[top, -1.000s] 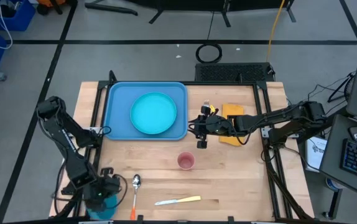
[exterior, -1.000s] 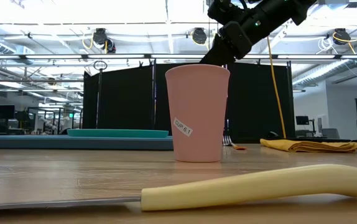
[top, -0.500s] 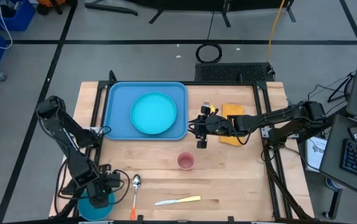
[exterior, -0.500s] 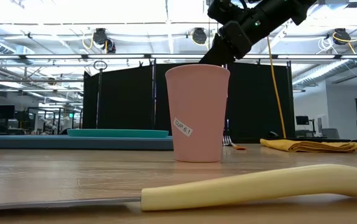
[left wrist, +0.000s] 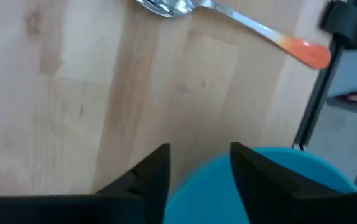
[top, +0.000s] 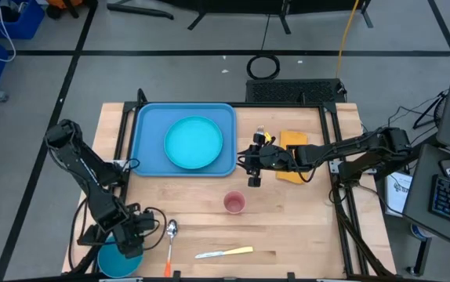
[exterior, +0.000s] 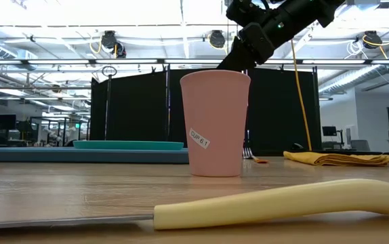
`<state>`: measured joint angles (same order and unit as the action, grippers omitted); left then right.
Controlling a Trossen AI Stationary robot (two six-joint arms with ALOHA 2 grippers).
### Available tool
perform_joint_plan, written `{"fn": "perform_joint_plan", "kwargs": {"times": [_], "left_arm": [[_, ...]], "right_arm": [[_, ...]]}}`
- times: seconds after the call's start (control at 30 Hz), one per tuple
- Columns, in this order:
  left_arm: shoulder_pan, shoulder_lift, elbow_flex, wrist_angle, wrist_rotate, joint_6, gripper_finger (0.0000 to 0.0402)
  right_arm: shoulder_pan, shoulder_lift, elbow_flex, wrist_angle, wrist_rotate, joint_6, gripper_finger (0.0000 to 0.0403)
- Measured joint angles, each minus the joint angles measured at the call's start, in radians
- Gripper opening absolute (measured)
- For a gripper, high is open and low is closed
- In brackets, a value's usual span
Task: Set up tray
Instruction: Put the blue bowl on the green plate on the blue serving tray
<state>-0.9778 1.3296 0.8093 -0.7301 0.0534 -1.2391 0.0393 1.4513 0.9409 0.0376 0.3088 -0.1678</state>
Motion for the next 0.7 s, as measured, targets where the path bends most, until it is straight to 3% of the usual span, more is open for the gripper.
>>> {"fn": "perform_joint_plan", "kwargs": {"times": [0.2, 0.7], "left_arm": [[-0.013, -0.002, 0.000, -0.017, 0.051, 0.007, 0.0220], [-0.012, 0.002, 0.000, -0.005, -0.031, 0.138, 0.0223]], "right_arm": [[0.000, 0.000, 0.000, 0.000, 0.000, 0.000, 0.0155], [0.000, 0.000, 0.000, 0.000, -0.001, 0.000, 0.0155]]}}
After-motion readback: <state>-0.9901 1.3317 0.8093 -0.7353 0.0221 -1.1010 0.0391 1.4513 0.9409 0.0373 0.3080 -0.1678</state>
